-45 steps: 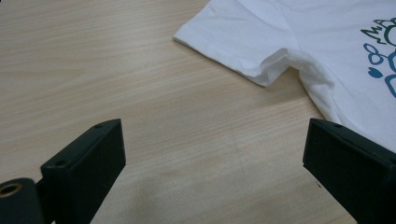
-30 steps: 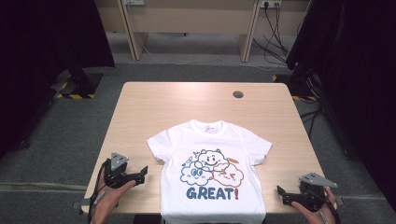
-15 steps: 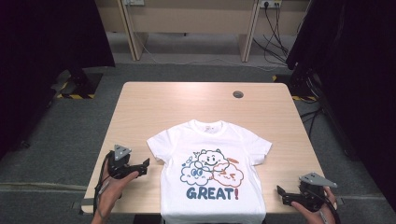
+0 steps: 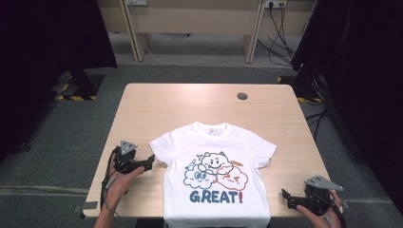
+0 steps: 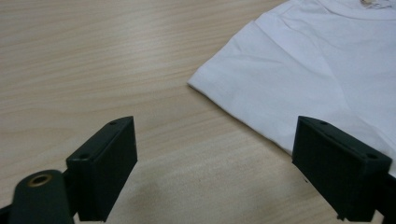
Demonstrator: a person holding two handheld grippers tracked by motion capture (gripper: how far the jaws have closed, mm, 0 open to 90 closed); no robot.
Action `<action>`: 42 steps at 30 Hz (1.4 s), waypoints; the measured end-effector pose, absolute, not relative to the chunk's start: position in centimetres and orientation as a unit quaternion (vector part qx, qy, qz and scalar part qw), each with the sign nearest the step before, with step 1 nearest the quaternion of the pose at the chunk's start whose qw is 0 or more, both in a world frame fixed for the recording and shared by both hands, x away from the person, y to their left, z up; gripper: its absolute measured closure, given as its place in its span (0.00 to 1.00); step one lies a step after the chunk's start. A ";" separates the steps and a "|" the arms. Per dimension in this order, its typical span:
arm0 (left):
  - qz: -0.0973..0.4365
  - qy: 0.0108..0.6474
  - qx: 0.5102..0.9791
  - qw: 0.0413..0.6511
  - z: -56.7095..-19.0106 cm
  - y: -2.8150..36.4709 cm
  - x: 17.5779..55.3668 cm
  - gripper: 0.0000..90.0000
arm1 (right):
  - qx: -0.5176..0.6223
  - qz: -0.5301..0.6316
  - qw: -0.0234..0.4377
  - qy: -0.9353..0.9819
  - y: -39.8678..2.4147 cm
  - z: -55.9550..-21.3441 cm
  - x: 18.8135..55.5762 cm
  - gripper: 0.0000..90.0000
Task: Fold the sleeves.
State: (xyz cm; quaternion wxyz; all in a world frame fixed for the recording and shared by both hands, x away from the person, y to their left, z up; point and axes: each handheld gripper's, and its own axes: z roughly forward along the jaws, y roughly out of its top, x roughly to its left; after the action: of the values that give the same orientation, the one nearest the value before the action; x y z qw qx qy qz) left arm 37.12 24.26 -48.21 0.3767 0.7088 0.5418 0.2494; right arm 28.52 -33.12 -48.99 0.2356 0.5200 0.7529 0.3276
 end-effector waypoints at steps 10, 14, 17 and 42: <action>0.249 0.543 0.706 0.381 -48.2 24.3 38.8 0.24 | 0.521 0.328 0.236 0.752 -33.1 -49.0 28.5 0.00; 0.246 0.541 0.708 0.381 -48.0 24.3 39.4 0.30 | 0.521 0.328 0.236 0.752 -33.1 -49.0 28.5 0.00; 0.244 0.539 0.712 0.378 -48.0 24.1 39.8 0.35 | 0.521 0.328 0.236 0.752 -33.1 -49.0 28.5 0.00; 0.230 0.533 0.738 0.344 -48.5 21.8 42.3 0.52 | 0.520 0.328 0.236 0.752 -33.0 -49.0 28.5 0.00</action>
State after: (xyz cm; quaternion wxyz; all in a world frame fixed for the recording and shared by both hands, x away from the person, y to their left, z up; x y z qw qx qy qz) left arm 42.30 21.82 -48.52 0.3437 0.7377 0.5334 0.2305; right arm 28.51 -32.99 -49.01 0.2364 0.5202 0.7521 0.3284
